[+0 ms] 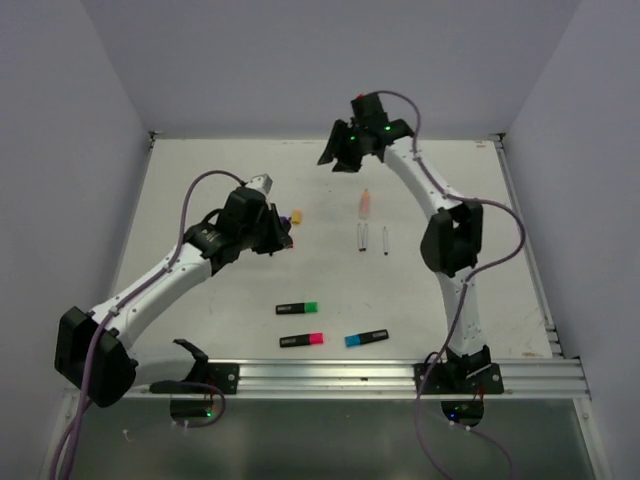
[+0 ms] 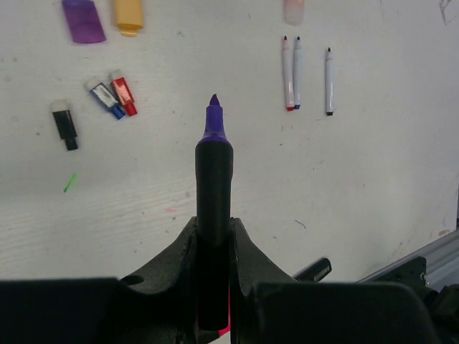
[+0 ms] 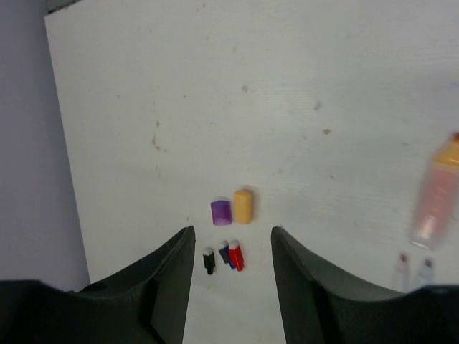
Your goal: Open the pen caps
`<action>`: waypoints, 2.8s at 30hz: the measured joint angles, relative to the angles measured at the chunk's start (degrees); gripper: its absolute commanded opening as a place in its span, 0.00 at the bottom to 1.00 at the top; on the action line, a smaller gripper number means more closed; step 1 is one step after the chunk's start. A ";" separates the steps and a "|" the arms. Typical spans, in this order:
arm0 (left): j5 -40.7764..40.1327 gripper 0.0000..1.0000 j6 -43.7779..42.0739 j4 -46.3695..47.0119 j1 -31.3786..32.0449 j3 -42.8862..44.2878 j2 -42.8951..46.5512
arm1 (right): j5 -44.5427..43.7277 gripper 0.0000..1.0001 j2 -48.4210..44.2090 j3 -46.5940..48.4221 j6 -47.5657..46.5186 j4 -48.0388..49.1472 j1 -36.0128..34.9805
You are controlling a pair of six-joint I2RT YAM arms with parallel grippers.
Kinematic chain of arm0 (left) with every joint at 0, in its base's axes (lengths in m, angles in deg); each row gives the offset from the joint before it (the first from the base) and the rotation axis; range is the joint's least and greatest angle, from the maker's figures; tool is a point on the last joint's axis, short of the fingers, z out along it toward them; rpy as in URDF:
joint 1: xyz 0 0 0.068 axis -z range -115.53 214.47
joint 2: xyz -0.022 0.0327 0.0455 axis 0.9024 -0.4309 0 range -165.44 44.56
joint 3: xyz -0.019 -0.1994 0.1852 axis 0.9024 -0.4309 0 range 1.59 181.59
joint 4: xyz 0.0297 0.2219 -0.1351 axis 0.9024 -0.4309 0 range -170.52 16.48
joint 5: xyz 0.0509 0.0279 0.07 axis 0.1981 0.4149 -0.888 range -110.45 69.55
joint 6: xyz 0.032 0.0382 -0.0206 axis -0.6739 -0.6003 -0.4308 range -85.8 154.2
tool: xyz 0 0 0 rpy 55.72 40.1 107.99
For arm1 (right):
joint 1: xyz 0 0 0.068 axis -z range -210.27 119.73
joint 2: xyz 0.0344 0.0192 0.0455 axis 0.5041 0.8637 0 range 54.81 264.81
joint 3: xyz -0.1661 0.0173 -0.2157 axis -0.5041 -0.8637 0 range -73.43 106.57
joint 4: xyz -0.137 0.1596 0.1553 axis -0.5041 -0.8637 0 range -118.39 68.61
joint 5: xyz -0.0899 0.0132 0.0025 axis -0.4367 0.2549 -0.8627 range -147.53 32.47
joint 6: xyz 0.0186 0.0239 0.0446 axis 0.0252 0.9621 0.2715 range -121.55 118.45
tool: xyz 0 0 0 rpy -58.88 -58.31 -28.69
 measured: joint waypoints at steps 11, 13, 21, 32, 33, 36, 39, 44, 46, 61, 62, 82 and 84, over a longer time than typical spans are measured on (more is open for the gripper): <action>11.39 0.00 0.07 10.97 0.00 11.06 -25.70 | 1.05 0.47 -42.77 -50.93 -4.24 0.44 6.14; 12.92 0.00 0.07 12.72 0.02 15.58 -30.32 | 2.25 0.48 -44.87 -56.39 -4.76 -1.01 5.11; 18.40 0.00 0.68 17.90 0.04 29.31 -46.18 | 2.16 0.48 -55.32 -62.95 -5.20 -3.48 6.01; 22.71 0.00 5.88 29.20 0.04 34.34 -57.64 | 2.51 0.48 -59.12 -63.23 -5.31 -4.42 6.47; 23.30 0.00 6.73 31.39 0.04 34.34 -58.03 | 2.51 0.48 -59.30 -63.45 -5.40 -4.55 6.51; 24.59 0.00 9.27 37.44 -0.02 34.34 -59.25 | 2.51 0.48 -59.60 -63.82 -5.77 -5.31 6.80; 24.94 0.00 10.73 41.09 -0.13 34.58 -60.65 | 2.47 0.48 -59.60 -63.82 -6.34 -5.79 6.82; 24.57 0.00 11.76 43.23 -0.55 34.82 -62.51 | 2.25 0.48 -59.60 -63.82 -7.10 -6.80 6.82; 24.11 0.01 12.17 43.78 -0.81 34.77 -62.69 | 2.21 0.48 -59.60 -63.82 -7.23 -7.02 6.82; 20.50 0.12 12.37 44.65 -1.66 34.67 -64.35 | 2.08 0.48 -59.45 -63.82 -7.67 -7.32 7.30; 20.02 0.15 12.35 44.30 -1.66 34.60 -64.35 | 2.08 0.48 -59.45 -63.82 -7.69 -7.32 7.43; 18.27 0.64 11.89 42.77 -1.88 32.87 -63.73 | 2.03 0.48 -58.34 -64.52 -10.12 -8.35 7.63; 18.21 0.65 11.58 42.60 -1.88 32.39 -63.21 | 1.97 0.48 -57.37 -64.19 -11.23 -9.22 7.63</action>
